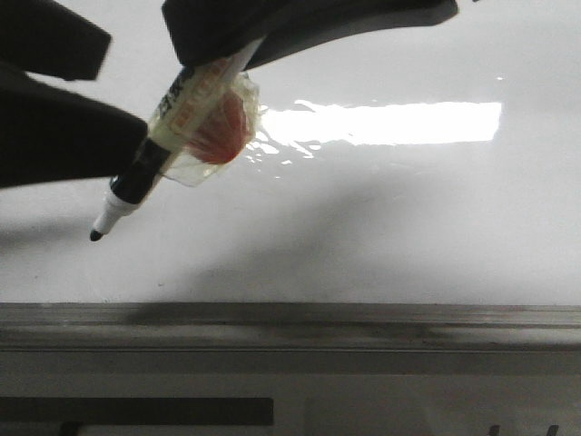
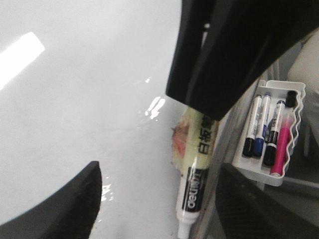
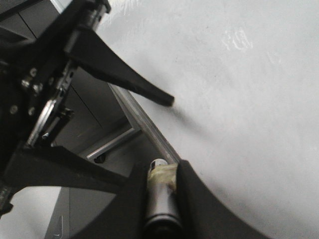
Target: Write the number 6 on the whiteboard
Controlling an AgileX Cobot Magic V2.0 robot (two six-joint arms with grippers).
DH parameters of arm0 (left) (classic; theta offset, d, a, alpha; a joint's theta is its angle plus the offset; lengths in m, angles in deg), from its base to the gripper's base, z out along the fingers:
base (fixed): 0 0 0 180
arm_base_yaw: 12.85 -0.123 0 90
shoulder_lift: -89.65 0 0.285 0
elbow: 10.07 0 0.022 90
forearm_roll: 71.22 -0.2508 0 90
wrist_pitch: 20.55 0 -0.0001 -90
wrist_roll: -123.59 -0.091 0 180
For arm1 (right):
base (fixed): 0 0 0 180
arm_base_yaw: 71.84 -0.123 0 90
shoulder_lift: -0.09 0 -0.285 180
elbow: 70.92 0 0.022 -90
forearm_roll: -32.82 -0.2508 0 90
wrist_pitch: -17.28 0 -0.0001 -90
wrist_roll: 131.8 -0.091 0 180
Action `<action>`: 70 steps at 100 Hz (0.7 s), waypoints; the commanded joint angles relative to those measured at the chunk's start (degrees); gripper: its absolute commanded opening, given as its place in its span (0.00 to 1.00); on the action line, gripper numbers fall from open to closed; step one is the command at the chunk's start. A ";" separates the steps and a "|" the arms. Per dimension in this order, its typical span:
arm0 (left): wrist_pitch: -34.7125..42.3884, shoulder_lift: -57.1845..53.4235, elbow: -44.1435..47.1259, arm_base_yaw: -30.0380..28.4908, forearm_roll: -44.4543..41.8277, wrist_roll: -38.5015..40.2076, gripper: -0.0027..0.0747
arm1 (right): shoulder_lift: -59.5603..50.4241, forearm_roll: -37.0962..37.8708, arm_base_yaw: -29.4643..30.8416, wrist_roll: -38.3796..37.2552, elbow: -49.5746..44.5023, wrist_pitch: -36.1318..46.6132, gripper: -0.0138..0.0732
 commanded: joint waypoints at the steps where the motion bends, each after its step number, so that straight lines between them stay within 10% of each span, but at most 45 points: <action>1: 1.11 -4.21 -2.01 -1.28 2.01 0.16 0.61 | -0.75 -2.45 2.13 0.41 2.22 3.28 0.09; 70: 0.66 -14.74 -1.70 -22.18 6.96 0.62 0.60 | 5.42 -2.02 17.28 0.41 14.14 0.51 0.09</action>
